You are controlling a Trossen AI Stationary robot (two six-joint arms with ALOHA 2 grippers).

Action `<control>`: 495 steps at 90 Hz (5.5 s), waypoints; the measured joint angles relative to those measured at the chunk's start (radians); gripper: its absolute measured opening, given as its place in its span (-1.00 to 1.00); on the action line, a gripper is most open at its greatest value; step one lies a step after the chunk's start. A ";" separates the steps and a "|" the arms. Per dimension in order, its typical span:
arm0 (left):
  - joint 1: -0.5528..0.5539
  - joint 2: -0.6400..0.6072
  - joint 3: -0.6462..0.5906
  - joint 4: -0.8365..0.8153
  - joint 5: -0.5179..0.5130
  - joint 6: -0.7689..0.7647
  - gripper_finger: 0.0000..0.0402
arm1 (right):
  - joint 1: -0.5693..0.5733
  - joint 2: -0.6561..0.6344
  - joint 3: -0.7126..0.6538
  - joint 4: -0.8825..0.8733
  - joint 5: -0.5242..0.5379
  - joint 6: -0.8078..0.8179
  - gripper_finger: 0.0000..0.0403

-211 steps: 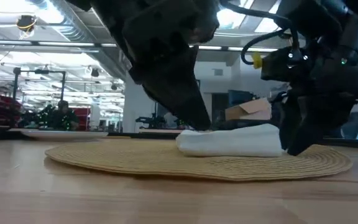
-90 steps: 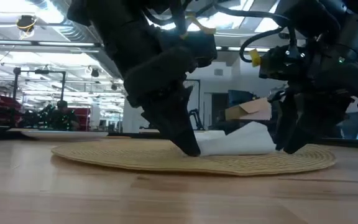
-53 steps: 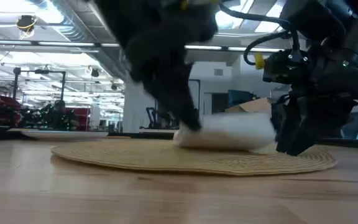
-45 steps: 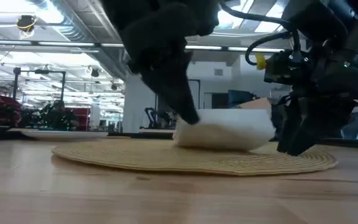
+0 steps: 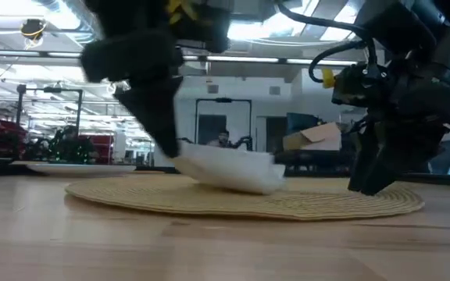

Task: Set table place
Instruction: Fold the table napkin, then adjust the brown place mat

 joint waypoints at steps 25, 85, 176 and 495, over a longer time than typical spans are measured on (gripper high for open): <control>-0.038 -0.002 0.000 -0.223 -0.044 -0.145 -1.00 | 0.000 0.001 -0.001 -0.001 -0.004 0.001 -0.23; -0.180 -0.018 -0.137 -0.247 -0.019 -0.444 -1.00 | 0.000 0.002 -0.002 0.003 -0.024 0.006 -0.23; -0.507 -0.023 -0.257 -0.158 0.094 -0.950 -1.00 | 0.000 0.002 -0.002 0.002 -0.046 0.031 -0.23; -0.494 -0.066 -0.100 -0.044 -0.085 -0.703 -0.19 | -0.048 -0.002 0.123 -0.077 0.082 -0.134 -1.00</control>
